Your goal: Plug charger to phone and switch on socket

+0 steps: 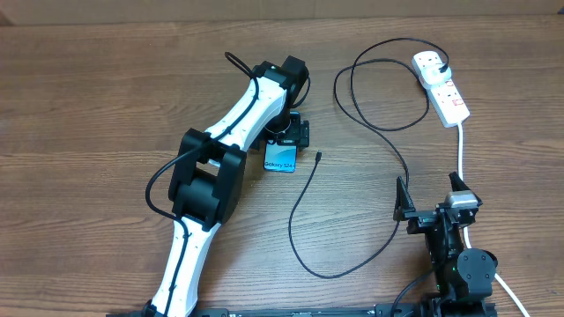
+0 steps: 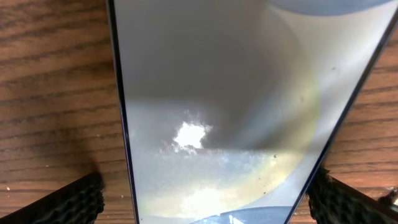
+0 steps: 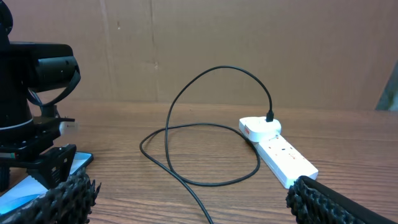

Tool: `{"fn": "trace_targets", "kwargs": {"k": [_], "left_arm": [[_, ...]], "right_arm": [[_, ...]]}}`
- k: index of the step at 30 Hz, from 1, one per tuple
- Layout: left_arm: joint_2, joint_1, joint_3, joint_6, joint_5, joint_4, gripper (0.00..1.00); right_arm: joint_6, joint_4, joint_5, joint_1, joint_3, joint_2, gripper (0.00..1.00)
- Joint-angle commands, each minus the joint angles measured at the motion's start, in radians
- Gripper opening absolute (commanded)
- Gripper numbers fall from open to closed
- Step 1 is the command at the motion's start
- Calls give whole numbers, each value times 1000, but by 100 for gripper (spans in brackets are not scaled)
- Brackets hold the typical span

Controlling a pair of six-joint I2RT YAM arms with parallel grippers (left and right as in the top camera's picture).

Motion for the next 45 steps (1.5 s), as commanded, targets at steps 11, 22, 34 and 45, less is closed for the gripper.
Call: {"fn": "trace_targets", "kwargs": {"k": [11,22,34,45], "left_arm": [[61,-9,-42,-6,-49,51,100],[61,-8,-42,44,-49,45,91],[61,-6,-42,43,-52,52,88],[61,-6,-42,43,-52,64,82]], "right_arm": [[-2,8,0,2,-11,-8,100],[-2,8,0,2,-11,-8,100],[-2,8,0,2,-11,-8,100],[-2,8,0,2,-11,-8,100]]}}
